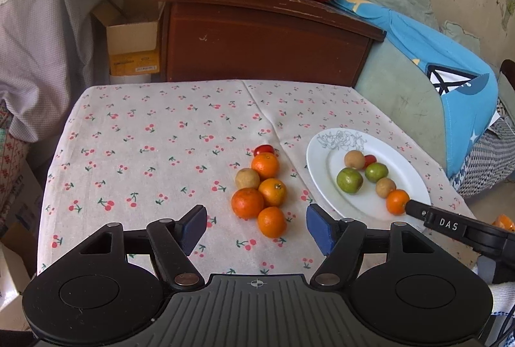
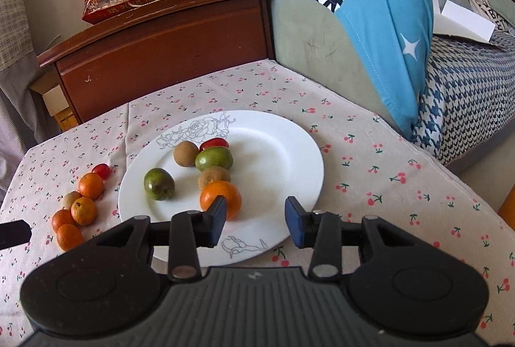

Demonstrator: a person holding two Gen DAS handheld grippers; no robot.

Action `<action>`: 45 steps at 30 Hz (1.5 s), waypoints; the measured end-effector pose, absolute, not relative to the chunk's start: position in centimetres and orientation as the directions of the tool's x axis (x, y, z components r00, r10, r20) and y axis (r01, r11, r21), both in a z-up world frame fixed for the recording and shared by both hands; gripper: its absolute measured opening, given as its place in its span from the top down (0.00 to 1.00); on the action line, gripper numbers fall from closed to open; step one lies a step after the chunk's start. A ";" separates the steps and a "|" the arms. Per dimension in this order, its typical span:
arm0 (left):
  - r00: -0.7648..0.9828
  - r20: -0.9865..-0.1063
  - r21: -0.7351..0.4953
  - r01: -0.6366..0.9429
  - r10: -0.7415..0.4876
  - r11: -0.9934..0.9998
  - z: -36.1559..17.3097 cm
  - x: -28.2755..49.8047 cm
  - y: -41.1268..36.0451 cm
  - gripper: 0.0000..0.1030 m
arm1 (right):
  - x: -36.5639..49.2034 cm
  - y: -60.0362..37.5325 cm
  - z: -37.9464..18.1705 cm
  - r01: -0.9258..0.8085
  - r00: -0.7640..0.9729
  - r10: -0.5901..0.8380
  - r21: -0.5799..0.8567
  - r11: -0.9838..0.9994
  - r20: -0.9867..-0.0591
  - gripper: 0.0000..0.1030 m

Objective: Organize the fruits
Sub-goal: 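Release the kiwi on the plate with the left tool while the right tool places the tangerine, then move both tools back to the fruit pile and grasp a tangerine with the right tool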

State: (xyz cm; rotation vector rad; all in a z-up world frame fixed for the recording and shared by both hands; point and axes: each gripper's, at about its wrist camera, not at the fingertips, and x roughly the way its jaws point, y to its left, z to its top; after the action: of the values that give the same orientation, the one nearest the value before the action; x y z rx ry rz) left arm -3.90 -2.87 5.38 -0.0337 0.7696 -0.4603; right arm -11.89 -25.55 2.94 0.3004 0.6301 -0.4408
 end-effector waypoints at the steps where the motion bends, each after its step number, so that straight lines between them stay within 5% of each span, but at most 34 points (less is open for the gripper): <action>1: 0.622 -0.670 -0.192 0.383 -0.406 0.904 5.1 -3.8 -2.8 0.33 | -12.0 -25.4 3.2 0.474 0.727 -0.298 0.139 0.869 -0.618 0.60; 25: 0.667 -0.679 -0.221 0.212 -0.306 0.952 3.2 -1.0 0.7 0.36 | -8.6 -16.7 2.8 0.082 0.794 0.107 0.280 0.956 -0.598 0.60; 36: 0.671 -0.680 -0.209 0.211 -0.296 0.955 3.0 -0.8 0.7 0.36 | -6.4 -14.9 1.3 0.065 0.776 0.119 0.265 0.962 -0.620 0.61; 45: 0.659 -0.684 -0.225 0.218 -0.313 0.950 2.6 -0.5 0.6 0.36 | -6.1 -14.6 0.6 0.080 0.772 0.097 0.248 0.966 -0.629 0.74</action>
State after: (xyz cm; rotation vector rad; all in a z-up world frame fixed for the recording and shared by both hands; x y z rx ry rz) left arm -0.53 0.58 2.58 -0.1272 0.7964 -0.3019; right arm -6.05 -14.64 0.60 0.2686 0.6914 0.0091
